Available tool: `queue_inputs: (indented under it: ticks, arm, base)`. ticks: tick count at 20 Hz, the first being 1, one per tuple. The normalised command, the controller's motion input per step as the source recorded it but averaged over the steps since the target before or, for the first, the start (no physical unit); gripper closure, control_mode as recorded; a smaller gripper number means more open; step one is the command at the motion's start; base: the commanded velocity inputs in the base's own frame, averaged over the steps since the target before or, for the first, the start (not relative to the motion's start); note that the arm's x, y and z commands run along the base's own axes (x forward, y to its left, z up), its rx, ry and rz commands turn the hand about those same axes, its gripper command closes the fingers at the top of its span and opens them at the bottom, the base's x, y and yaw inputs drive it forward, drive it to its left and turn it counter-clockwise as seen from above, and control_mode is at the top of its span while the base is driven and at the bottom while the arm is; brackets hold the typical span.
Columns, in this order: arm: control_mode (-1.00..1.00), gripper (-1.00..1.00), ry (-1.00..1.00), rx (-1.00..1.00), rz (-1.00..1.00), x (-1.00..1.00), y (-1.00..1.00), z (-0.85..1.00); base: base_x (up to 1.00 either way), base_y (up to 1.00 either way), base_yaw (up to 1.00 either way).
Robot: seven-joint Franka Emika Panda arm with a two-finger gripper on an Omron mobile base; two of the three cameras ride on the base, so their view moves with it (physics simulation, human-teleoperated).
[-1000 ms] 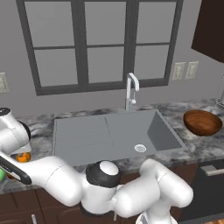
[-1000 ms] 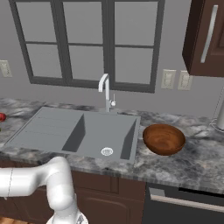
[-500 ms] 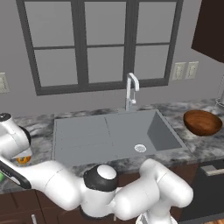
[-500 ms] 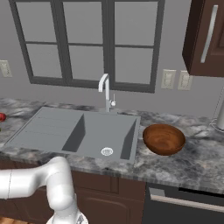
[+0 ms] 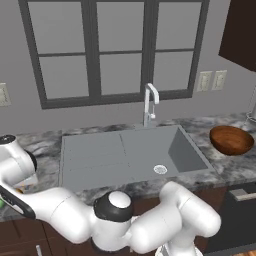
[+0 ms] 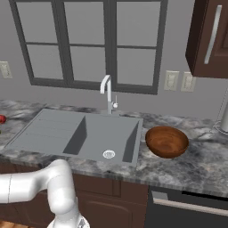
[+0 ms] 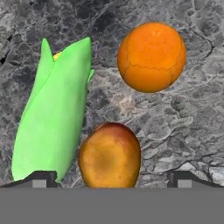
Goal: There is a mixed pile of frozen fruits and vegetables on the counter. Locate all the frozen vegetables and place the items in a bowl on the counter. Take all the frozen fruits and defrost them in a running sink.
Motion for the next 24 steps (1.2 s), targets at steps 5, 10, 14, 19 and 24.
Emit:
queue_inputs:
  ticks: [5, 10, 14, 19, 24]
  arm:
    - [-1.0, -1.0, 0.05, 0.0, 0.0, 0.0, 0.0, -0.24]
    - [-1.0, -1.0, 0.04, 0.0, 0.0, 0.01, 0.0, -0.22]
    - [-1.0, -1.0, 0.05, 0.0, 0.0, 0.1, 0.02, -0.23]
    - [-1.0, -1.0, 0.05, 0.0, 0.0, 0.1, 0.08, -0.23]
    - [-1.0, 1.0, 0.07, 0.0, 0.0, 0.03, 0.07, -0.3]
  base:
    - [0.0, 0.0, 0.0]
    - [0.0, 0.0, 0.0]
    - [0.0, 0.0, 0.0]
    - [0.0, 0.0, 0.0]
    - [0.0, 0.0, 0.0]
